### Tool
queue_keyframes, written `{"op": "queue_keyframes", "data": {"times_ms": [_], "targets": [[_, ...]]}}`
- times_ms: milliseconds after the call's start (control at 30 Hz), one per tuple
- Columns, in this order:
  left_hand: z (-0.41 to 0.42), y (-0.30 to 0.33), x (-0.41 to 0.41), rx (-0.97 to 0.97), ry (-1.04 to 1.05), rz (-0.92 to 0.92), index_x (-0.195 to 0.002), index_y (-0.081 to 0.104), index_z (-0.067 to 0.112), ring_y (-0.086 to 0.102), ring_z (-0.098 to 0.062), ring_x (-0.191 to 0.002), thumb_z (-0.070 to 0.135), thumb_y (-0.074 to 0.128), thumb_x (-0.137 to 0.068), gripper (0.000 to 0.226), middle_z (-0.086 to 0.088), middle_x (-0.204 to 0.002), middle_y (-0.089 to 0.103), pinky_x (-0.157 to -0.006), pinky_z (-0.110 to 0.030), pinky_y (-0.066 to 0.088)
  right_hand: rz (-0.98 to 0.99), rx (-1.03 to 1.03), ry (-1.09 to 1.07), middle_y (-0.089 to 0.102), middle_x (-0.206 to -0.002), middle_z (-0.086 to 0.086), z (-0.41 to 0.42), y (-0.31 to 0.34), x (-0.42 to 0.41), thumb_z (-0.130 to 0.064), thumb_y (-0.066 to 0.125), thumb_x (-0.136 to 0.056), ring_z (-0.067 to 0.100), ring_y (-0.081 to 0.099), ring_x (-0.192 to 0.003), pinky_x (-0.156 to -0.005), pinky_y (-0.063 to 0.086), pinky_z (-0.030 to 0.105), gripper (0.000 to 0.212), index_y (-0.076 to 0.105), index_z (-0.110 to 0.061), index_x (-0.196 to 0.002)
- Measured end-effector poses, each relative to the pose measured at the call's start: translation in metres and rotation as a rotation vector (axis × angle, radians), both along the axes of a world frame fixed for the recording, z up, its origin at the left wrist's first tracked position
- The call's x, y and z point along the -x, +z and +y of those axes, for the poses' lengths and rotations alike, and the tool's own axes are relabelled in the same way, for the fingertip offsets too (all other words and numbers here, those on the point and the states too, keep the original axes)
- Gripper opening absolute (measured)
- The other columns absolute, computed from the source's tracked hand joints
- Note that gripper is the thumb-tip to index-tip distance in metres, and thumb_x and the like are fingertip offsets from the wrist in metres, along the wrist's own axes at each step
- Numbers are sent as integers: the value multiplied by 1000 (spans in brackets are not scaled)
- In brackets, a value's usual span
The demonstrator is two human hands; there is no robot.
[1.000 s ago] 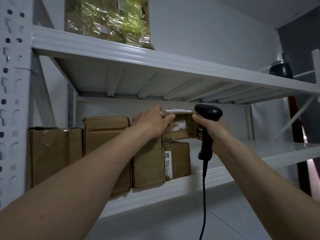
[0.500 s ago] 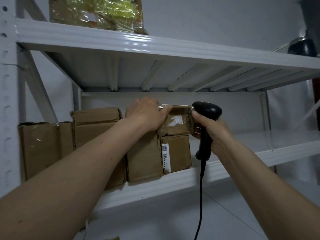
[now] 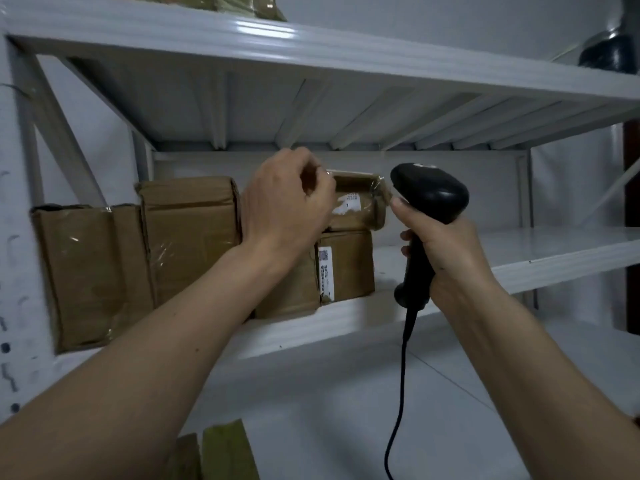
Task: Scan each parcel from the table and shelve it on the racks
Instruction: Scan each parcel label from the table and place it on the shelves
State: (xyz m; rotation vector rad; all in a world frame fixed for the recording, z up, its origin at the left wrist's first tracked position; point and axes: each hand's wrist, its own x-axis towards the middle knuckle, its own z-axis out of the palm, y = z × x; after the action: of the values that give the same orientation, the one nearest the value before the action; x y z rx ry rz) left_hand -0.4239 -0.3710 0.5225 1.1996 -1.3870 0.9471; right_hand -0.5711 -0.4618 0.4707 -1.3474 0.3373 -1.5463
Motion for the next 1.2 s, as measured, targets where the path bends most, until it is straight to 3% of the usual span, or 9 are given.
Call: {"op": "queue_keyframes", "data": {"times_ms": [67, 167, 300, 433, 533, 667, 767, 833, 1200], "targets": [[7, -13, 0, 1, -56, 31, -77, 60, 11, 55, -16, -69, 19, 52, -91, 18, -1, -73, 58, -62, -34, 48, 14, -6, 54, 60, -76, -2, 10, -10, 0, -26, 75, -80, 14, 57, -77, -70, 49, 30, 18, 65, -23, -95], [23, -35, -3, 40, -172, 112, -70, 55, 14, 47, -5, -57, 14, 53, -89, 19, 7, -60, 49, -51, -15, 36, 62, 12, 211, 60, -67, -2, 26, -29, -3, -22, 75, -79, 15, 58, -67, -66, 49, 32, 18, 69, -17, -96], [50, -82, -10, 2, -269, 286, -59, 48, 19, 41, -2, -50, 10, 54, -87, 30, 11, -51, 43, -50, -11, 30, 129, 8, 373, 57, -65, 7, 56, -66, -19, -15, 76, -78, 20, 54, -61, -62, 47, 34, 6, 73, -18, -74], [86, -148, -29, -79, -313, 498, -57, 45, 14, 35, -1, -48, 15, 53, -87, 32, 12, -49, 39, -49, -14, 29, 207, -81, 477, 56, -66, 10, 93, -118, -44, -12, 77, -77, 23, 52, -62, -62, 44, 34, 7, 70, -13, -76], [118, -202, -50, -163, -257, 648, -58, 45, 5, 35, -1, -48, 11, 55, -89, 33, 9, -50, 38, -48, -14, 29, 293, -145, 579, 57, -65, 7, 125, -157, -66, -13, 77, -77, 19, 54, -59, -59, 47, 30, 7, 73, -17, -74], [177, -263, -90, -321, -150, 796, -55, 43, 16, 36, -1, -44, -3, 53, -91, 42, 12, -45, 41, -47, -11, 29, 423, -244, 692, 57, -61, 4, 178, -199, -106, -26, 81, -64, 15, 55, -57, -56, 49, 25, 17, 73, -17, -76], [235, -297, -123, -447, -83, 912, -59, 51, 2, 38, -5, -46, 6, 56, -93, 35, 9, -47, 43, -51, -21, 36, 450, -321, 725, 57, -61, 7, 223, -226, -143, -22, 83, -64, 17, 55, -58, -56, 48, 28, 21, 71, -12, -80], [275, -318, -143, -502, -30, 991, -59, 54, 8, 41, -9, -50, 13, 58, -93, 34, 3, -51, 46, -54, -27, 37, 469, -347, 771, 54, -59, 8, 253, -242, -169, -15, 80, -71, 18, 52, -56, -55, 45, 29, 12, 69, -11, -73], [471, -406, -235, -689, 263, 1354, -76, 63, 17, 55, -7, -57, 22, 58, -93, 18, 4, -63, 58, -56, -23, 44, 686, -525, 851, 57, -60, 5, 390, -320, -291, -16, 81, -75, 18, 55, -56, -57, 48, 30, 16, 66, -11, -73]]}}
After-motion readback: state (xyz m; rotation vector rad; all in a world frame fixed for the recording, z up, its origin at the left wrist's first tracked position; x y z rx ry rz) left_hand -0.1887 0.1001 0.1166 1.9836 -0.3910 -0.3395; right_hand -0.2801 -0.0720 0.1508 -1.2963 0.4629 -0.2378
